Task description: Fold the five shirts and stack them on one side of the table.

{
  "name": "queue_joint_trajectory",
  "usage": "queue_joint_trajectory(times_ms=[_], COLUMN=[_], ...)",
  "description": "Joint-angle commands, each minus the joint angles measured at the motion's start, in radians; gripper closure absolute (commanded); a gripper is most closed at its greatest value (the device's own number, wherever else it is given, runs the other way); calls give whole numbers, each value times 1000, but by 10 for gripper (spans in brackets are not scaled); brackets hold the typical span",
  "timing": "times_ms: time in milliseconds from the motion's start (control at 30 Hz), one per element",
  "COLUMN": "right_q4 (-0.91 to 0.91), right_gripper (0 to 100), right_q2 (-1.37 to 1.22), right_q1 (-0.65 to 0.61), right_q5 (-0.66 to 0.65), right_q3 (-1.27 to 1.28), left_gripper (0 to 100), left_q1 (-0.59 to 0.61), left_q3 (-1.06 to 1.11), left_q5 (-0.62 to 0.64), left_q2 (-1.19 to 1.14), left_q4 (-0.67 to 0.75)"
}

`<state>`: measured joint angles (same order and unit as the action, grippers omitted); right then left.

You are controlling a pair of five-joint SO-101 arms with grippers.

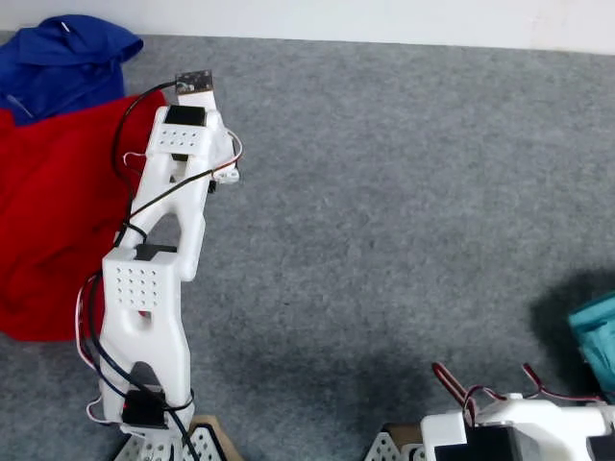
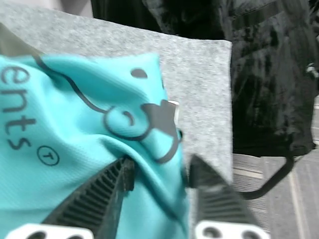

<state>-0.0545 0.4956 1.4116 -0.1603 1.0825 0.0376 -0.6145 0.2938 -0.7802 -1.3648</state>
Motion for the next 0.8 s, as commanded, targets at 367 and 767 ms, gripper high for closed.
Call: queue_joint_trajectory(times_ms=[367, 767], right_q4=[-513, -782], right_gripper=[801, 933], right_q2=[30, 30], right_q1=[-150, -343], right_q5=[178, 180], right_q3=[-495, -585], left_gripper=[994, 994], left_q1=[-13, 25], left_q3=[-4, -10], left_q5=[-2, 3], left_q2=[4, 16], left_q4=[8, 54])
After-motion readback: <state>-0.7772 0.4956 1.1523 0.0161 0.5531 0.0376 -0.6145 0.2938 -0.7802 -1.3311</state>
